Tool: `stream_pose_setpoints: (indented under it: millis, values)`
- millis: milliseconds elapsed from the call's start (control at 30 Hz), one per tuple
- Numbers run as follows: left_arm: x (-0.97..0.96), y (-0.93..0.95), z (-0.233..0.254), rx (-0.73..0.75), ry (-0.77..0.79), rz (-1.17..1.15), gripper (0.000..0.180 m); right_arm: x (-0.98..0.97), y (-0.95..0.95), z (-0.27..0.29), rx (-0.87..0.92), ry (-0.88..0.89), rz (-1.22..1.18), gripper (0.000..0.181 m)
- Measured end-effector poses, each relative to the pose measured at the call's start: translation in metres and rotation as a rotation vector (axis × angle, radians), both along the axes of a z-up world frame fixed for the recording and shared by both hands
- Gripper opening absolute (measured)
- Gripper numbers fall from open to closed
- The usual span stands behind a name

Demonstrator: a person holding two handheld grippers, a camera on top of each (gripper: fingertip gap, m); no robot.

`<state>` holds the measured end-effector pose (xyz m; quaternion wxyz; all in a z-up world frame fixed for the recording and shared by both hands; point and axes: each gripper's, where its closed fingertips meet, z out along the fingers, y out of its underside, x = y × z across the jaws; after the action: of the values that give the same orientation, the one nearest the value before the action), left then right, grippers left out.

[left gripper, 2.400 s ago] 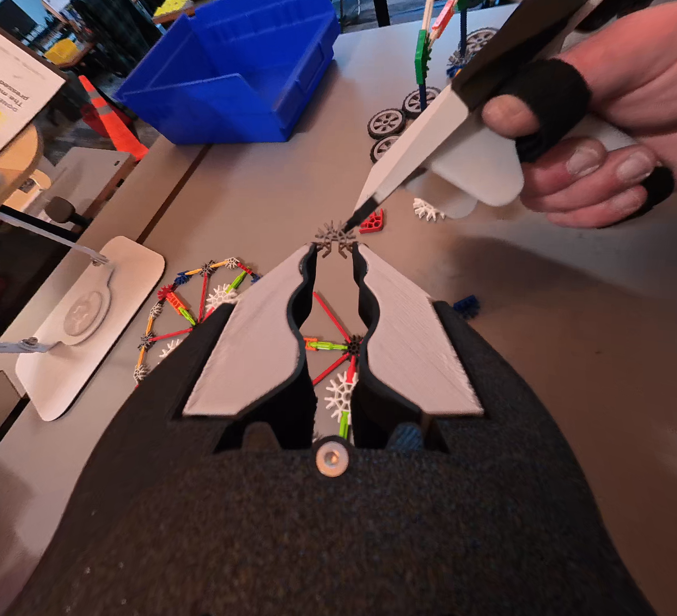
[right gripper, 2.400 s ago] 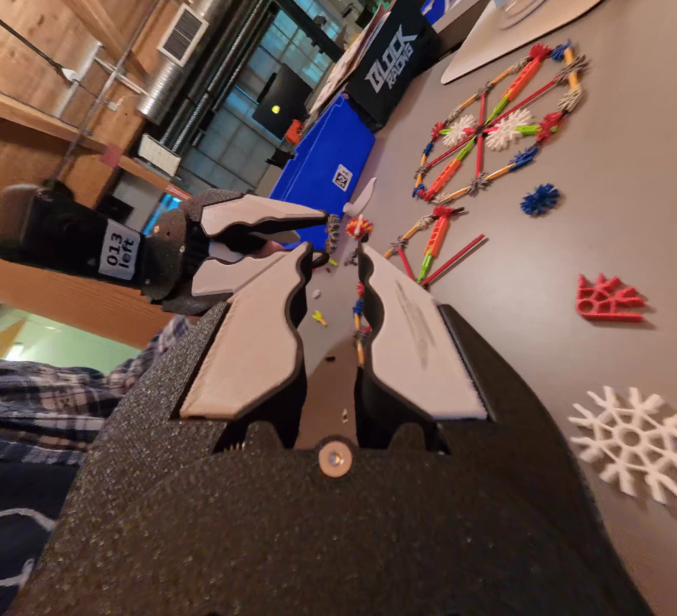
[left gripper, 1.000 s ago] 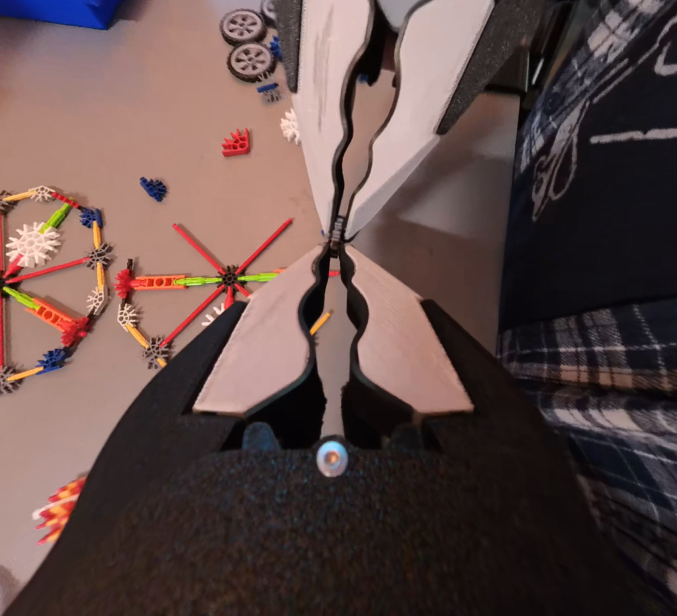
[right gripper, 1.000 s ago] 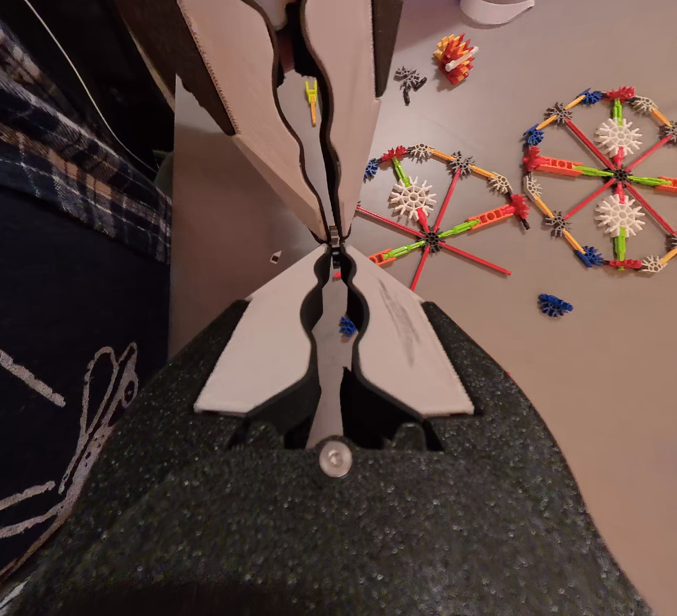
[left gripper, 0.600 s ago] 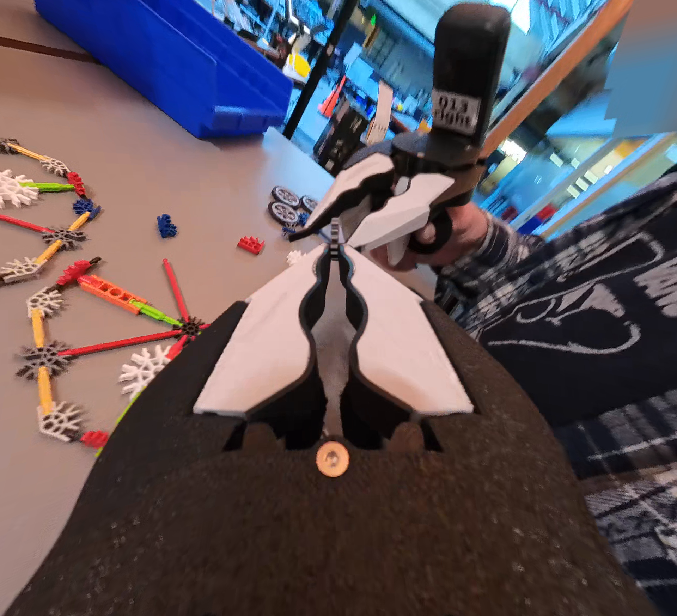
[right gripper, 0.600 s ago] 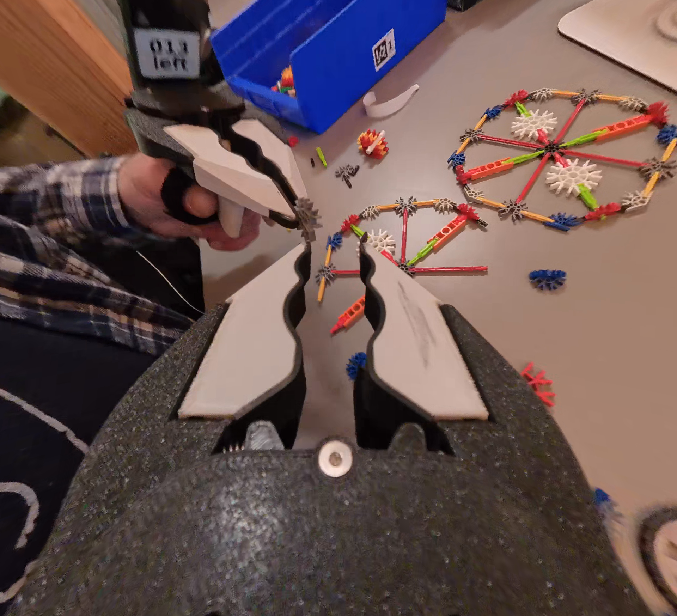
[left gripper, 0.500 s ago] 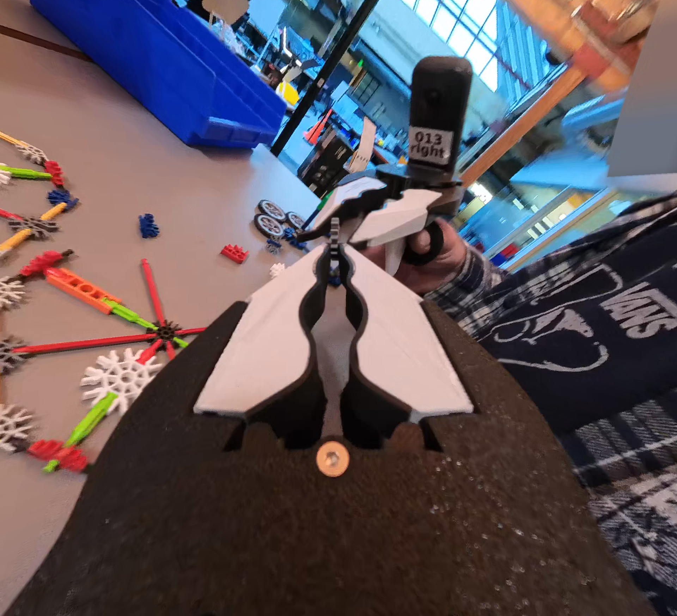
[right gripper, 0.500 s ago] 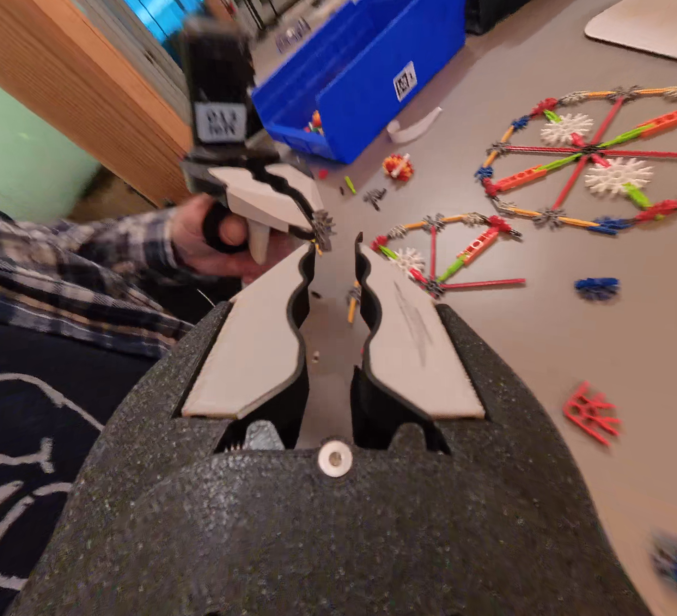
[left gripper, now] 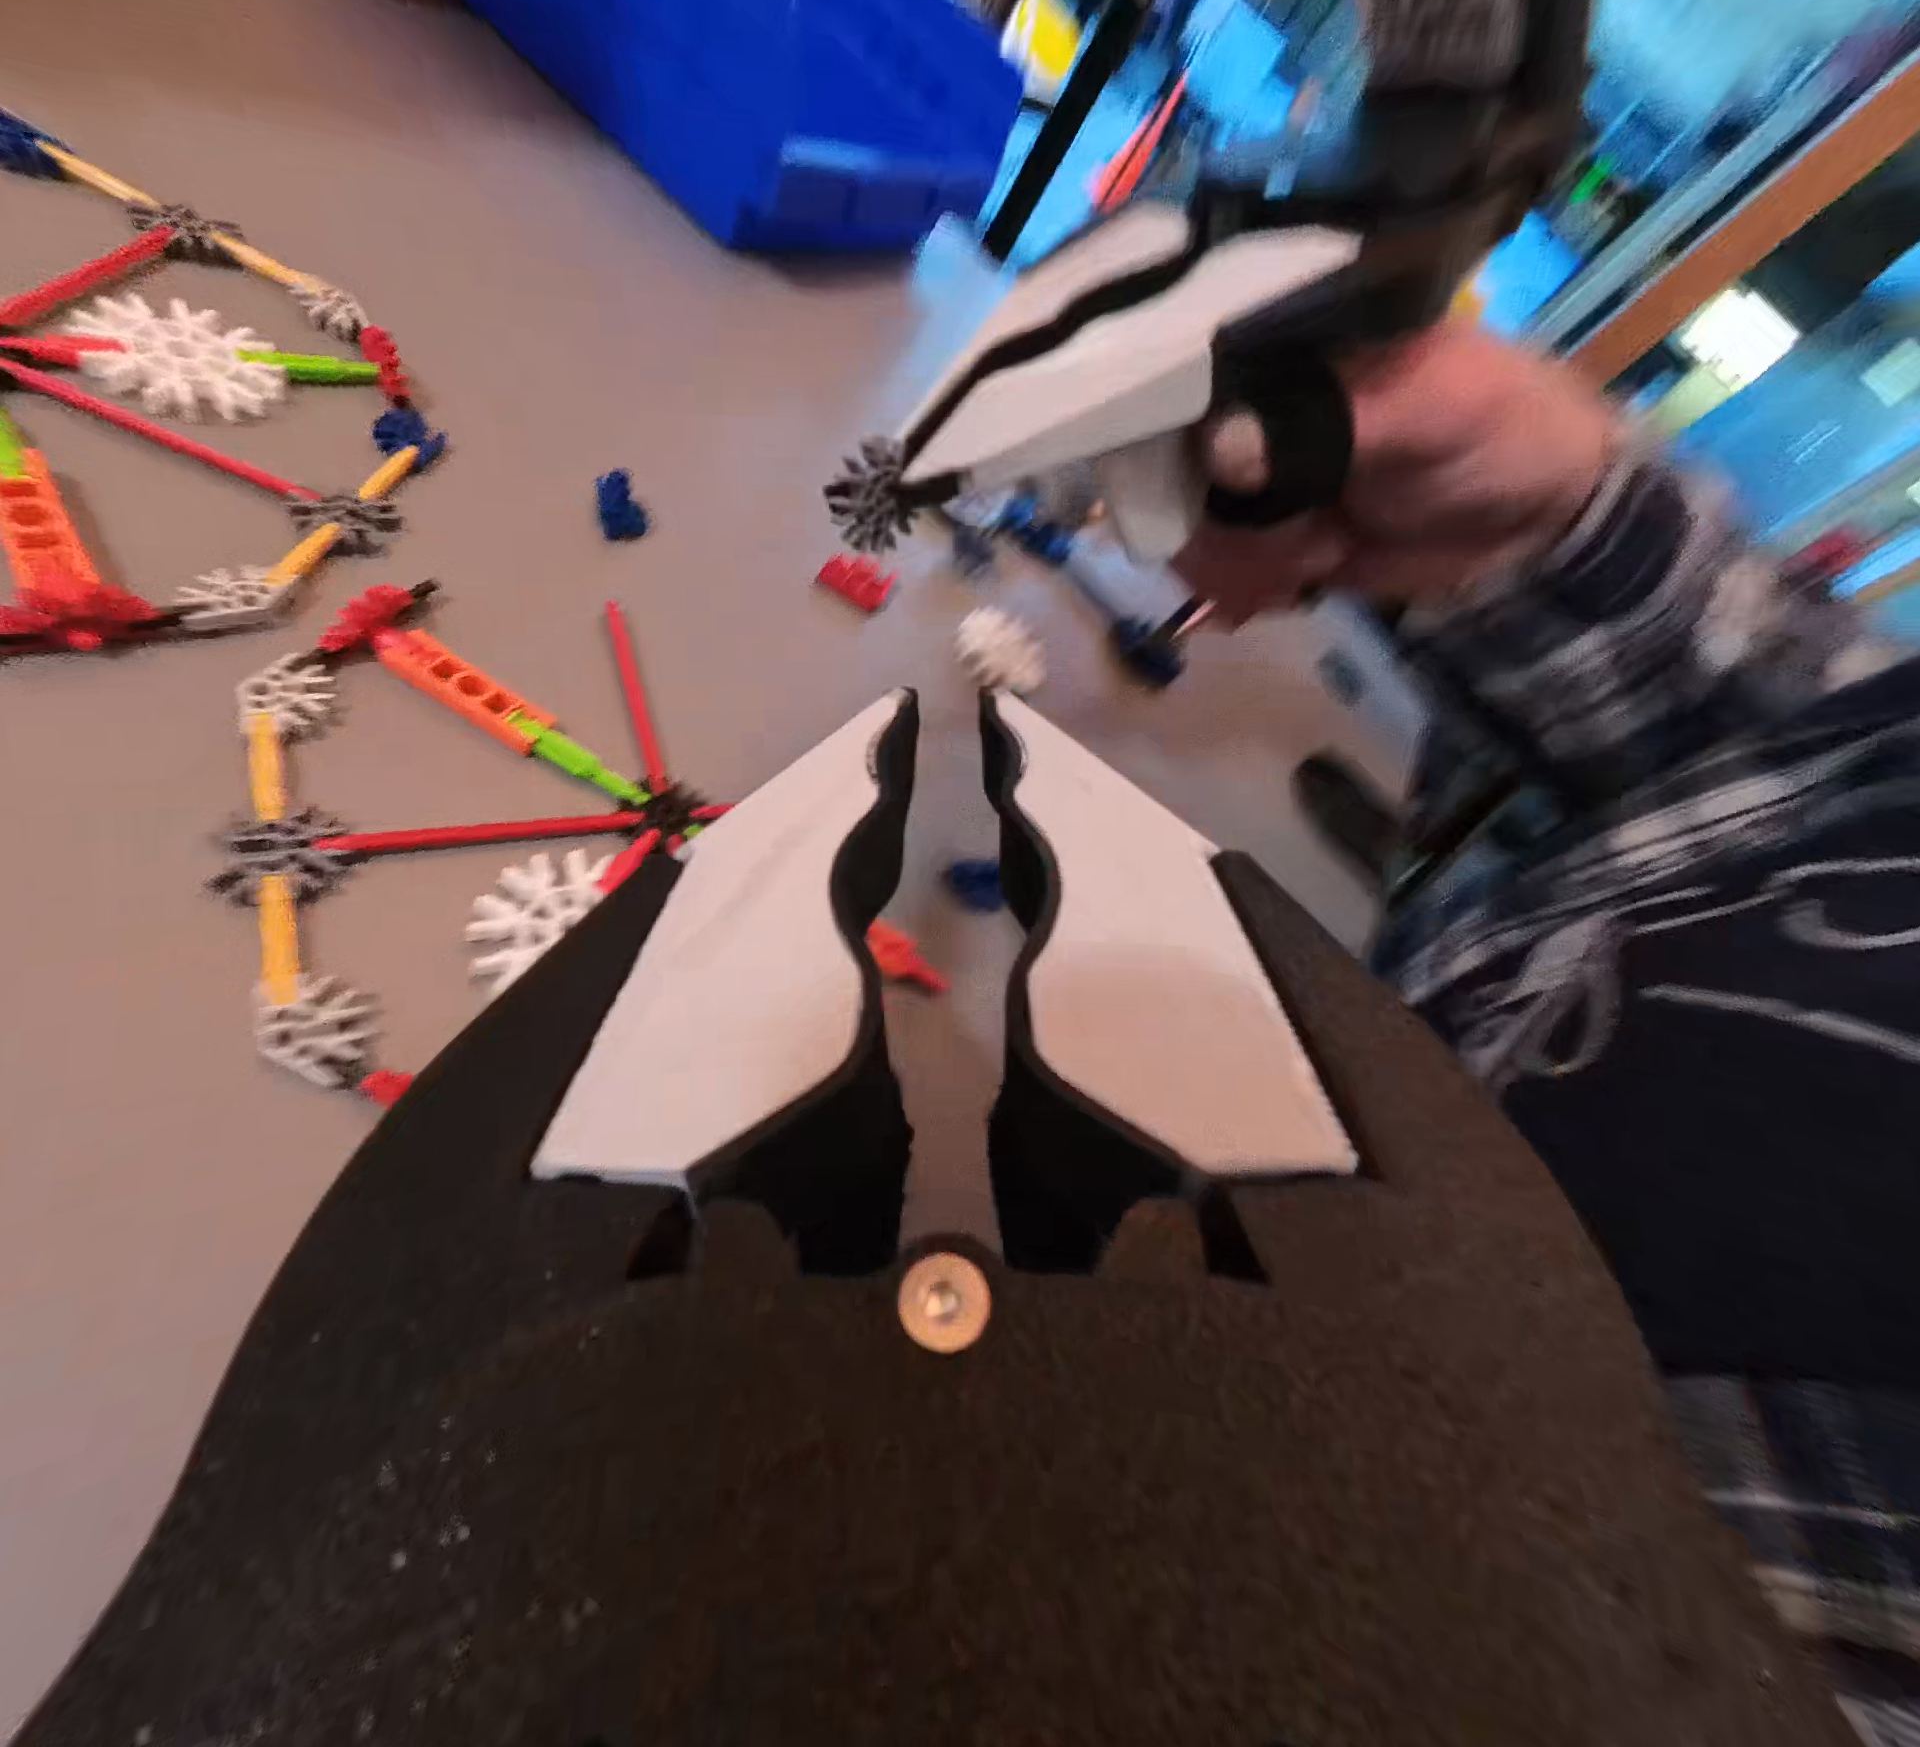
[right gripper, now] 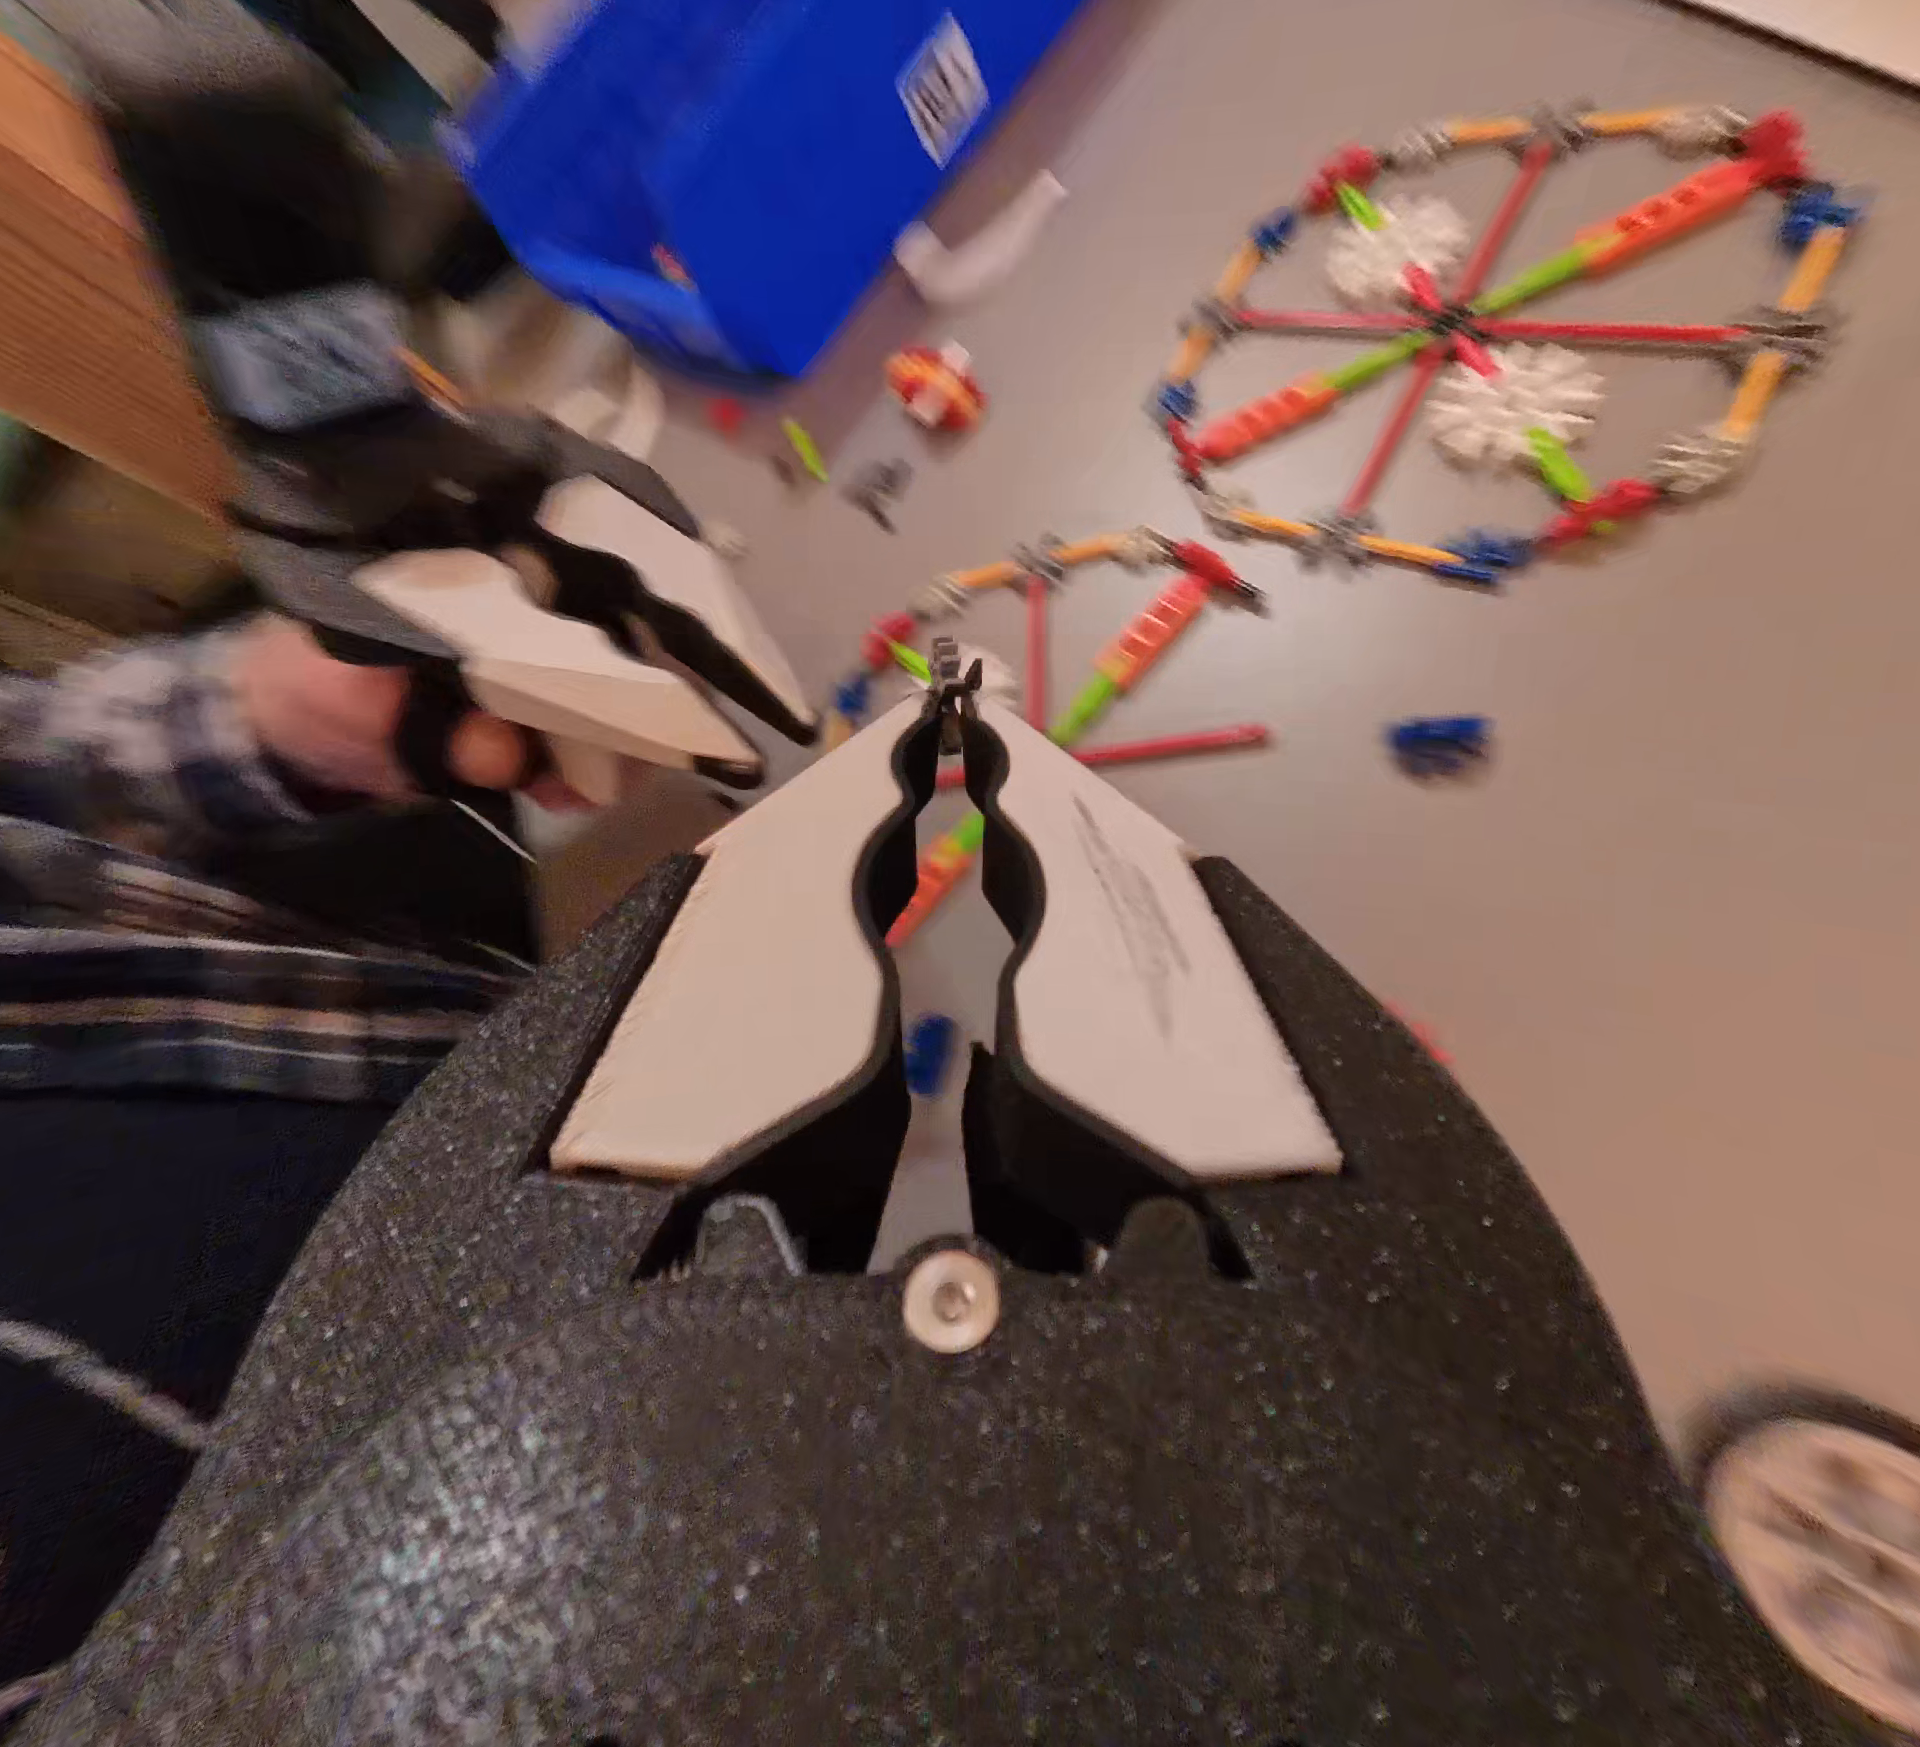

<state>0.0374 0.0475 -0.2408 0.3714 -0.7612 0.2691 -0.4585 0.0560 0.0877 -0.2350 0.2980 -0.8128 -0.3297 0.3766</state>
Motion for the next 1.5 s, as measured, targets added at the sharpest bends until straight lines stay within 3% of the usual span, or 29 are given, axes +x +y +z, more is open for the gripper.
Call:
stream_pose_setpoints:
  millis: [100, 167, 333, 433, 867, 1500]
  values:
    - [-0.002, 0.009, -0.028, 0.158, 0.319, -0.055, 0.012, 0.006, 0.018, -0.021, -0.01, -0.165, 0.015, 0.002]
    - [0.005, 0.008, -0.044, 0.198, 0.441, -0.13, 0.015, 0.005, 0.024, -0.033, -0.072, -0.212, 0.044, 0.002]
    - [0.014, 0.008, -0.066, 0.244, 0.577, -0.227, 0.017, 0.01, 0.037, -0.061, -0.143, -0.384, 0.095, 0.002]
    - [0.009, 0.003, -0.083, 0.181, 0.65, -0.281, 0.018, 0.013, 0.035, -0.066, -0.178, -0.46, 0.158, 0.002]
    - [-0.009, -0.012, -0.084, 0.09, 0.605, -0.386, 0.017, 0.01, 0.042, -0.082, -0.364, -0.542, 0.31, 0.002]
    - [-0.012, -0.012, -0.084, 0.069, 0.571, -0.389, 0.016, 0.007, 0.031, -0.083, -0.493, -0.427, 0.366, 0.002]
